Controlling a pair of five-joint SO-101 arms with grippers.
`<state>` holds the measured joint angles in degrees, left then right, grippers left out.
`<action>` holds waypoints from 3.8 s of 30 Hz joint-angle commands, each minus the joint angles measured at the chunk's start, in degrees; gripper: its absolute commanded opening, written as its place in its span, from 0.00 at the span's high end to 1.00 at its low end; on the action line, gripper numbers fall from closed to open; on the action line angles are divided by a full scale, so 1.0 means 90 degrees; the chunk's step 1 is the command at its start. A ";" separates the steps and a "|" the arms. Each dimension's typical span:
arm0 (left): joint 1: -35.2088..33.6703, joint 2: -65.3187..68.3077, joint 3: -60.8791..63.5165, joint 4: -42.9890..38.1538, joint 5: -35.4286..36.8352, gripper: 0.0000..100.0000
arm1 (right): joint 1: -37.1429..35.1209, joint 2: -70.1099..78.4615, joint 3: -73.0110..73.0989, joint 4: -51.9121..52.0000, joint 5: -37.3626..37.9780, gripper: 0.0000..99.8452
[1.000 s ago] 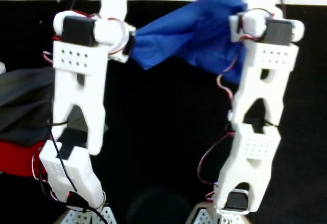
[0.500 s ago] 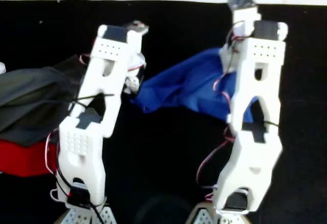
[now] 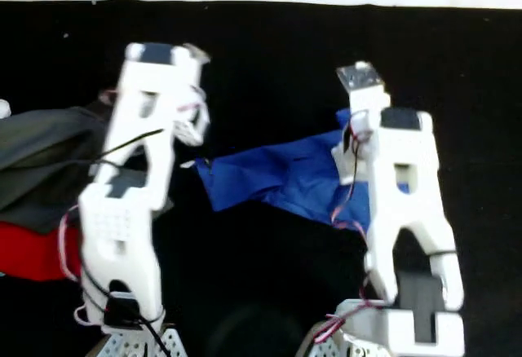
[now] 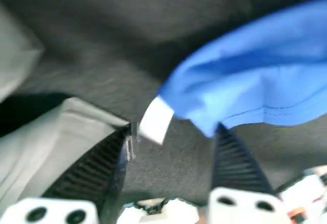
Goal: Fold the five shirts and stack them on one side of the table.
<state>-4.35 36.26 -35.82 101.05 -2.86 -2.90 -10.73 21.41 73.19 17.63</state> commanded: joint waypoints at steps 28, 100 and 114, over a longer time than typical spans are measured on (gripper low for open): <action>-0.4869 0.0982 -0.3668 0.0127 -0.2911 0.88 | -0.0855 -0.2027 0.0474 0.0103 0.0049 0.79; 0.0230 -0.1441 -0.0454 -0.0166 -0.0811 0.99 | -0.0357 -0.1548 0.0493 -0.0728 -0.0508 0.78; -0.0181 -0.1441 -0.0503 -0.0342 -0.0821 0.99 | -0.1851 0.0689 -0.0894 0.1226 0.0625 0.78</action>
<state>-5.23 26.15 -38.02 98.95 -10.77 -17.14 -4.48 15.96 81.10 19.56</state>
